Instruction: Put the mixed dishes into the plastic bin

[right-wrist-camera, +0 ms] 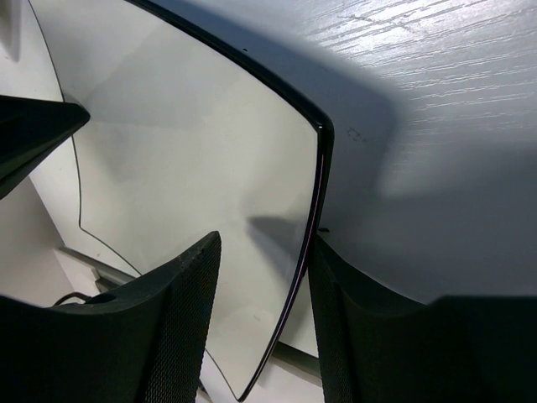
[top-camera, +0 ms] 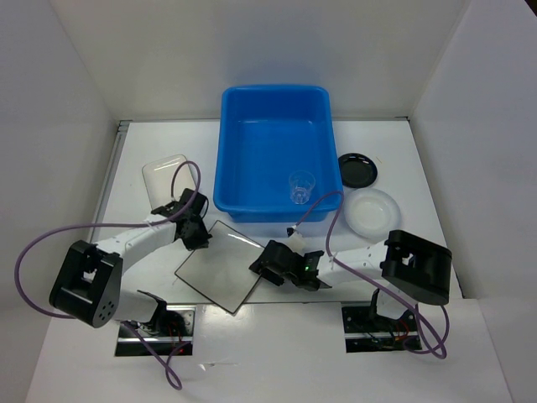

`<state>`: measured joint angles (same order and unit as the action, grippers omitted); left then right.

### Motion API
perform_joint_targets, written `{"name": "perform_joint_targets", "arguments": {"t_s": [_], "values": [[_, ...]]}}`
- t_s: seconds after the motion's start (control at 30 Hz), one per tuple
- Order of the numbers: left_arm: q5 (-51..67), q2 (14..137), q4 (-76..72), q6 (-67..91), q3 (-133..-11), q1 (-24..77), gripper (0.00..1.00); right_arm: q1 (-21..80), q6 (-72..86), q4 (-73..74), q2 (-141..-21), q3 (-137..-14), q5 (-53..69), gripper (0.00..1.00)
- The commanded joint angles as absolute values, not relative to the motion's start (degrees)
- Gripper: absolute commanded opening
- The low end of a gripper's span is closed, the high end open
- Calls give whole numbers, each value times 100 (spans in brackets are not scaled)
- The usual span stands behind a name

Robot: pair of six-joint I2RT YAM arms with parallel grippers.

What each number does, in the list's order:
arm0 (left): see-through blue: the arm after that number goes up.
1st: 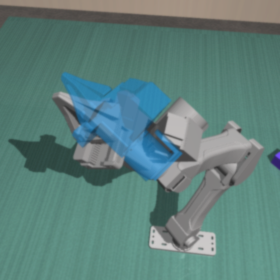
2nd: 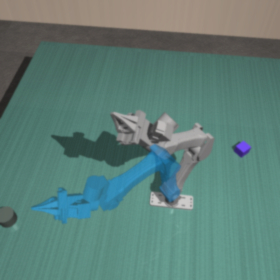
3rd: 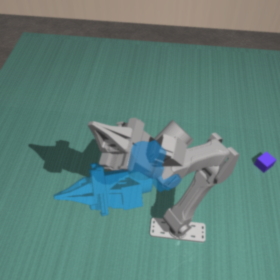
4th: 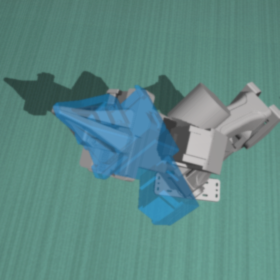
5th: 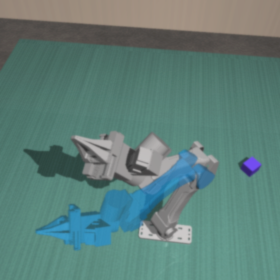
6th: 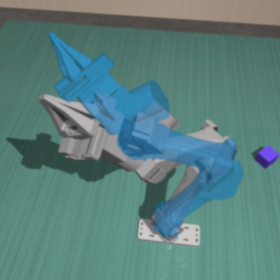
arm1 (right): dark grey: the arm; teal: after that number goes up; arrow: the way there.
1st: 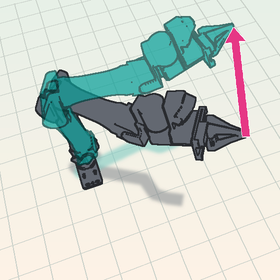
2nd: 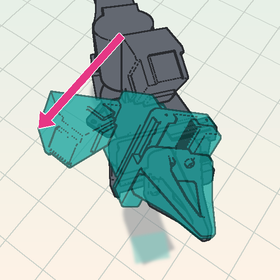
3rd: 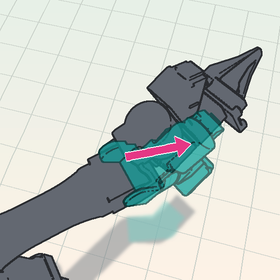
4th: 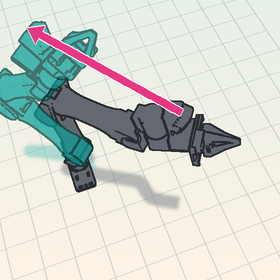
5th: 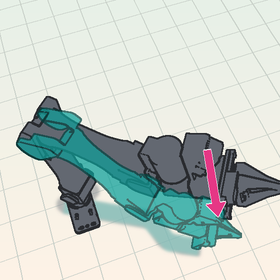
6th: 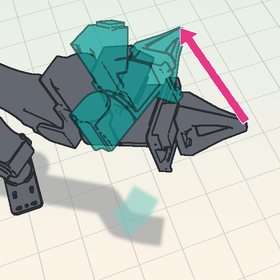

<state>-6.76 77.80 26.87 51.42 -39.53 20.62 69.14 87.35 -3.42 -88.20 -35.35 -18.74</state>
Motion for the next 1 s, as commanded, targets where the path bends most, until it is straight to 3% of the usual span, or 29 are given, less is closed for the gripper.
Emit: {"name": "perform_joint_targets", "arguments": {"t_s": [0.0,0.4,0.47,0.63,0.67,0.97], "values": [[-1028,8165,2716,5159,-3762,2065,0,6970,8762,-694,-8763,-3376,-2039,52],[-1028,8218,2716,5159,-3814,2065,0,7022,8868,-1151,-8938,-3313,-2039,52],[-1028,8218,2716,5159,-3814,2065,0,7022,8938,-1291,-8999,-3313,-2039,48],[-1028,8218,2716,5159,-3814,2065,0,7022,9105,-1397,-9114,-3261,-2232,14],[-1028,8218,2716,5159,-3814,2065,0,7022,9105,-1397,-9114,-3261,-2285,3],[-1081,8166,2716,5159,-3814,2065,0,7392,9421,-721,-8377,-3244,-3287,0]]}}
